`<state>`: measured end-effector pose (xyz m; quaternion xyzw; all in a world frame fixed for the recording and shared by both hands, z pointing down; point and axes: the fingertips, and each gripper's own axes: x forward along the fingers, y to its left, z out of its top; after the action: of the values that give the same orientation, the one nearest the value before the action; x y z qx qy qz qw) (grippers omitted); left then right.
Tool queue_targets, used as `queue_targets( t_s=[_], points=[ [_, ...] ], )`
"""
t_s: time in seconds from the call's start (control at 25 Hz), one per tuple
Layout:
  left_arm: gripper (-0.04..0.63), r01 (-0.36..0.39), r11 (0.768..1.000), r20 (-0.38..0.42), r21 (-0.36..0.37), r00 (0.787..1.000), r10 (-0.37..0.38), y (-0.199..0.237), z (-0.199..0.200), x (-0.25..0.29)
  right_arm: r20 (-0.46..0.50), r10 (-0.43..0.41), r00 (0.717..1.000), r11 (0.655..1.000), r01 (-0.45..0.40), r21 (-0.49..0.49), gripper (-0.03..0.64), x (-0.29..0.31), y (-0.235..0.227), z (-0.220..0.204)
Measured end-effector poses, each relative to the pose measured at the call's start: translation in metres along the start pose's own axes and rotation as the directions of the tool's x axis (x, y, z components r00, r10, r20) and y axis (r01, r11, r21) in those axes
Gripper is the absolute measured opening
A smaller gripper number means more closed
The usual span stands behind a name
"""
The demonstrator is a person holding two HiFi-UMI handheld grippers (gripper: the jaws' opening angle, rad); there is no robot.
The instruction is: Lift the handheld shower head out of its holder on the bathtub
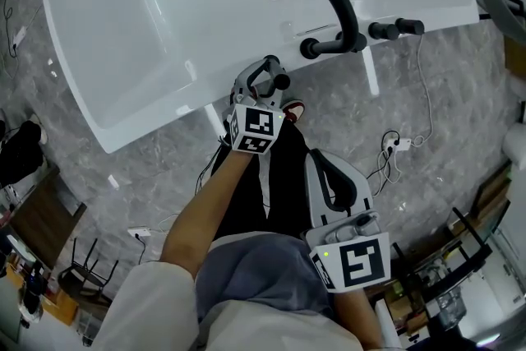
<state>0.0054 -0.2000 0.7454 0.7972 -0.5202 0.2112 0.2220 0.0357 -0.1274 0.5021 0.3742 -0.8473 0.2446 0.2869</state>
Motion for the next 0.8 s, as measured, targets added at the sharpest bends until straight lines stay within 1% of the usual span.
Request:
queue_targets(
  t_s=[0.12,0.2,0.32,0.44,0.52,0.64,0.8],
  points=[
    [0.146,-0.006,1.000,-0.005,0.002,1.000,0.006,0.001,0.001,0.000,0.002,0.001,1.000,1.000,-0.001,0.000,0.020,0.000,0.001,0.001],
    [0.146,-0.005,1.000,-0.015,-0.010,1.000,0.005,0.001,0.000,0.001,0.003,0.002,1.000,1.000,-0.002,0.000,0.020,0.000,0.002,0.000],
    [0.143,0.000,0.999,-0.025,-0.050,1.000,-0.002,0.002,0.001,0.001,0.005,0.003,1.000,1.000,-0.003,0.002,0.020,0.000,0.004,0.001],
    [0.140,-0.013,0.995,-0.030,-0.102,1.000,0.010,0.005,0.001,-0.002,0.012,0.002,1.000,1.000,-0.002,0.005,0.020,-0.001,0.006,0.002],
    [0.140,-0.021,0.993,-0.032,-0.119,0.999,0.017,0.006,0.000,-0.004,0.017,-0.001,1.000,1.000,0.001,0.005,0.020,-0.001,0.005,0.003],
    [0.140,-0.017,0.993,-0.024,-0.117,1.000,0.014,0.007,0.003,-0.009,0.029,-0.006,1.000,1.000,0.006,0.012,0.020,-0.002,0.005,0.005],
    [0.138,-0.010,0.994,-0.001,-0.105,1.000,0.010,0.007,0.018,-0.020,0.043,-0.009,0.999,1.000,0.008,0.015,0.020,-0.005,0.006,0.007]
  ],
)
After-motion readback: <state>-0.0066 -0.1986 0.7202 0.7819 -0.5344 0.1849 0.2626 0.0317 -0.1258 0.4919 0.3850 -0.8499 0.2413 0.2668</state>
